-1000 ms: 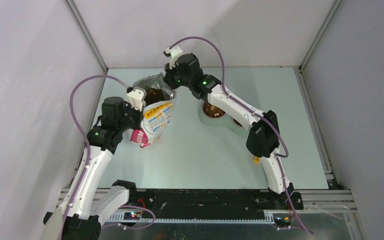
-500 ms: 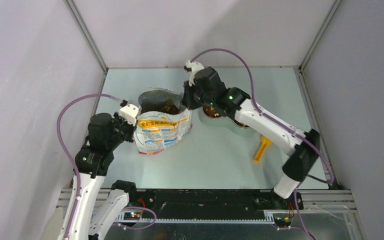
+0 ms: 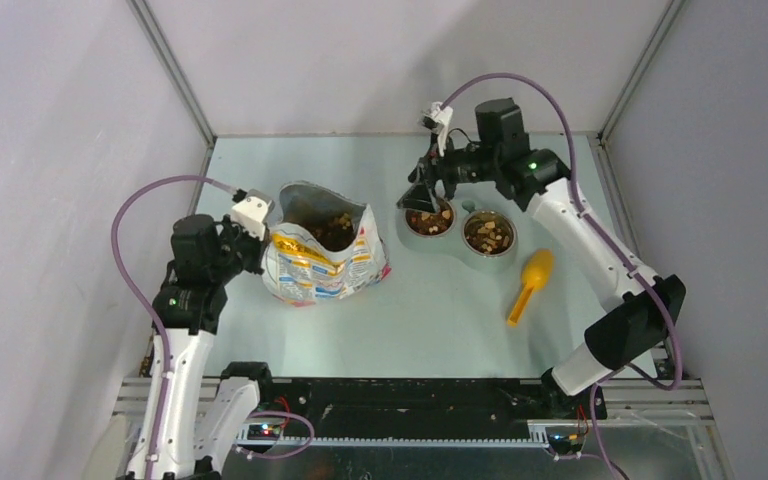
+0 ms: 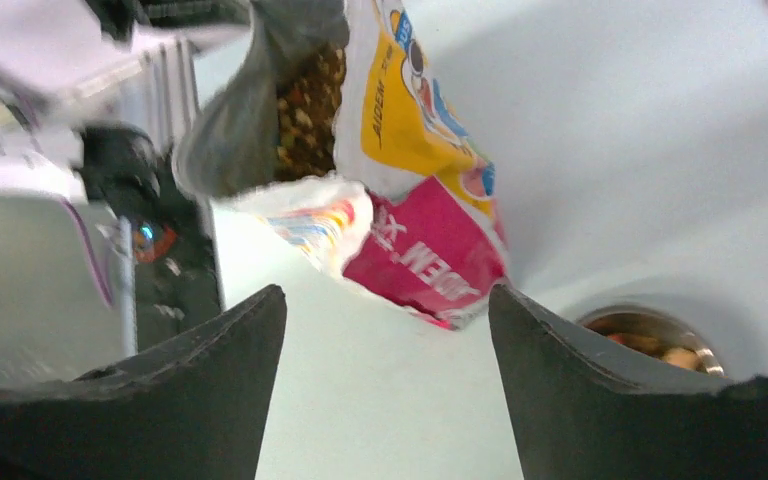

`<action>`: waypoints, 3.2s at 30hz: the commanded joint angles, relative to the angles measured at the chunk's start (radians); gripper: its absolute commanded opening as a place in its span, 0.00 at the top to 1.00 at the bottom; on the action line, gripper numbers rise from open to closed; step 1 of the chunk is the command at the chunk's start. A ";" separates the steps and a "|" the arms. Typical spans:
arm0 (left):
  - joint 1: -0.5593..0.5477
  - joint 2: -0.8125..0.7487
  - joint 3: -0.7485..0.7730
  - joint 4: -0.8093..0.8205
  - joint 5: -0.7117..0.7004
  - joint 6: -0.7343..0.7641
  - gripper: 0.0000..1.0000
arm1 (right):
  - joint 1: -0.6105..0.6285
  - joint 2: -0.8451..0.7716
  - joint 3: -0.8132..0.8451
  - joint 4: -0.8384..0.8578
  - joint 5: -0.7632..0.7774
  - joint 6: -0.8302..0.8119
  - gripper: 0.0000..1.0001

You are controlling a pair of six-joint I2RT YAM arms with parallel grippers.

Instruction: Serve the pet food

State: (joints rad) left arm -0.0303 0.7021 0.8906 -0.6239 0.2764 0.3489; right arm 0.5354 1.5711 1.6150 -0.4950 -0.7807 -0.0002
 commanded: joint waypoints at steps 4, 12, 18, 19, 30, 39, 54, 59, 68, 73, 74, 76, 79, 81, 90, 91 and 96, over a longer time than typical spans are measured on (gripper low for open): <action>0.119 0.091 0.198 0.027 0.333 0.120 1.00 | 0.031 0.071 0.153 -0.341 -0.102 -0.767 0.20; 0.131 0.106 0.216 -0.138 0.437 0.188 1.00 | 0.154 0.220 0.291 -0.327 -0.017 -0.831 0.19; 0.131 0.050 0.154 -0.100 0.405 0.183 0.70 | 0.216 0.277 0.326 -0.333 0.030 -0.896 0.25; 0.131 0.047 0.150 -0.106 0.408 0.207 0.59 | 0.223 0.277 0.326 -0.338 0.035 -0.908 0.27; 0.083 0.108 0.173 -0.280 0.380 0.428 0.48 | 0.249 0.270 0.308 -0.323 0.117 -0.924 0.46; 0.068 0.124 0.181 -0.283 0.283 0.514 0.66 | 0.248 0.285 0.324 -0.317 0.141 -0.916 0.77; 0.276 0.241 0.410 -0.544 0.329 0.831 1.00 | -0.022 0.117 0.268 -0.370 -0.064 -0.762 1.00; 0.311 0.295 0.491 -0.665 0.423 0.859 1.00 | -0.062 0.069 0.210 -0.369 -0.085 -0.713 1.00; 0.205 0.313 0.478 -0.718 0.515 0.826 1.00 | -0.061 -0.059 0.048 -0.408 -0.067 -0.710 1.00; 0.136 0.301 0.434 -0.673 0.477 0.804 1.00 | -0.017 -0.086 0.005 -0.421 -0.012 -0.773 0.92; 0.134 0.304 0.442 -0.675 0.480 0.797 1.00 | -0.005 -0.084 0.023 -0.445 -0.007 -0.809 0.78; 0.131 0.310 0.454 -0.676 0.480 0.788 1.00 | 0.040 -0.073 0.063 -0.474 0.019 -0.848 0.56; 0.130 0.301 0.456 -0.667 0.475 0.775 1.00 | 0.139 -0.046 0.112 -0.490 0.098 -0.883 0.39; 0.129 0.296 0.451 -0.660 0.472 0.769 1.00 | 0.191 -0.016 0.138 -0.509 0.135 -0.908 0.35; 0.129 0.293 0.453 -0.652 0.457 0.747 1.00 | 0.313 0.080 0.213 -0.527 0.223 -0.885 0.22; 0.129 0.293 0.455 -0.651 0.456 0.748 1.00 | 0.320 0.076 0.205 -0.496 0.262 -0.866 0.22; 0.129 0.298 0.467 -0.662 0.457 0.768 1.00 | 0.345 0.084 0.168 -0.398 0.424 -0.785 0.45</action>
State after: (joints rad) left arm 0.0917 1.0264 1.3033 -1.3479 0.7429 1.1145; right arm 0.8684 1.6577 1.7805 -0.9779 -0.4946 -0.8555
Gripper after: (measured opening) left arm 0.009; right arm 0.694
